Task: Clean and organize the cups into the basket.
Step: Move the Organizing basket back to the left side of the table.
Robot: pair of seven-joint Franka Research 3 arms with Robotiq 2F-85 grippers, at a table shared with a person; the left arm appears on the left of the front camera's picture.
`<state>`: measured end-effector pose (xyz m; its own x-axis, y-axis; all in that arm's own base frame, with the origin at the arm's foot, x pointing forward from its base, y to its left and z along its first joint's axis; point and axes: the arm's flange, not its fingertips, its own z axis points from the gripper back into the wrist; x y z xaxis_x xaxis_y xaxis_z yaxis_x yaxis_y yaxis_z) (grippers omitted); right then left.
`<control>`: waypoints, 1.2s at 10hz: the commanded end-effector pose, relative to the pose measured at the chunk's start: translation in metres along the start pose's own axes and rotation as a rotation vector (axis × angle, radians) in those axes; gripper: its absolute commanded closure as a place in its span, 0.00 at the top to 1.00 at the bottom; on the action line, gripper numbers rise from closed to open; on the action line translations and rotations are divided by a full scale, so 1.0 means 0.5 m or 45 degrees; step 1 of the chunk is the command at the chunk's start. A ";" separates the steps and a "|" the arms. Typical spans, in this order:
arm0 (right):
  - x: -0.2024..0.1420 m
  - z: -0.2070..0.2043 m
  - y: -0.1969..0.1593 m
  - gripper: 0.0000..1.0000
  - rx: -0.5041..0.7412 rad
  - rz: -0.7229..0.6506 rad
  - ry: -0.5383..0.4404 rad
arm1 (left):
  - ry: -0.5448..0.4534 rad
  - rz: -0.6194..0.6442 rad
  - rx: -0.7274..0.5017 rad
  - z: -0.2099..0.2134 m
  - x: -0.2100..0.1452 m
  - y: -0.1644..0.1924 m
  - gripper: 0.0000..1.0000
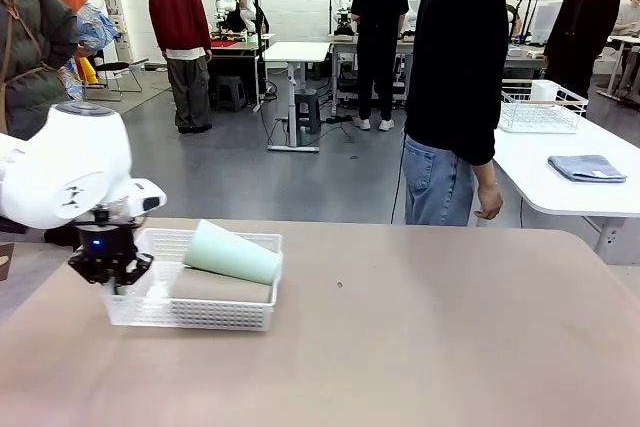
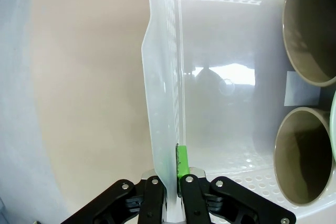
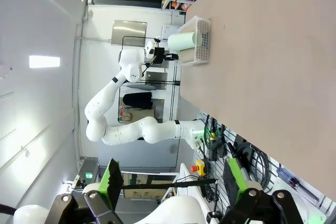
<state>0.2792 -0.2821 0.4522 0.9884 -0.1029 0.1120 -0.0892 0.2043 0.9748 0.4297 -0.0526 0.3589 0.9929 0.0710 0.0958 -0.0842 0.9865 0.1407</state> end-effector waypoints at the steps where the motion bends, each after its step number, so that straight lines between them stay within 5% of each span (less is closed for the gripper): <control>1: -0.002 0.001 0.005 1.00 0.008 -0.019 0.004 | -0.037 -0.016 0.080 -0.008 -0.010 0.061 0.05; 4: -0.002 0.001 0.005 1.00 0.008 -0.019 0.004 | -0.040 0.025 0.069 -0.009 -0.004 0.155 0.05; 7: -0.002 0.001 0.005 1.00 0.008 -0.019 0.004 | -0.003 0.028 0.106 -0.039 0.018 0.158 0.05; 8: -0.002 0.001 0.005 1.00 0.008 -0.019 0.004 | -0.005 0.029 0.117 -0.040 0.023 0.153 0.12; 9: -0.002 0.001 0.005 1.00 0.008 -0.019 0.004 | -0.012 0.045 0.134 -0.038 0.025 0.149 0.65; 10: -0.002 0.001 0.005 1.00 0.008 -0.019 0.004 | -0.013 0.039 0.145 -0.035 0.024 0.145 0.72; 11: -0.002 0.001 0.005 1.00 0.008 -0.019 0.004 | -0.018 0.036 0.151 -0.030 0.024 0.143 1.00; 12: -0.002 0.001 0.005 1.00 0.008 -0.019 0.004 | -0.018 0.035 0.155 -0.029 0.023 0.143 1.00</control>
<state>0.2791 -0.2822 0.4522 0.9884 -0.1031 0.1119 -0.0891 0.2043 0.9749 0.4346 0.0228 0.3539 0.9922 0.0828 0.0935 -0.1018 0.9698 0.2215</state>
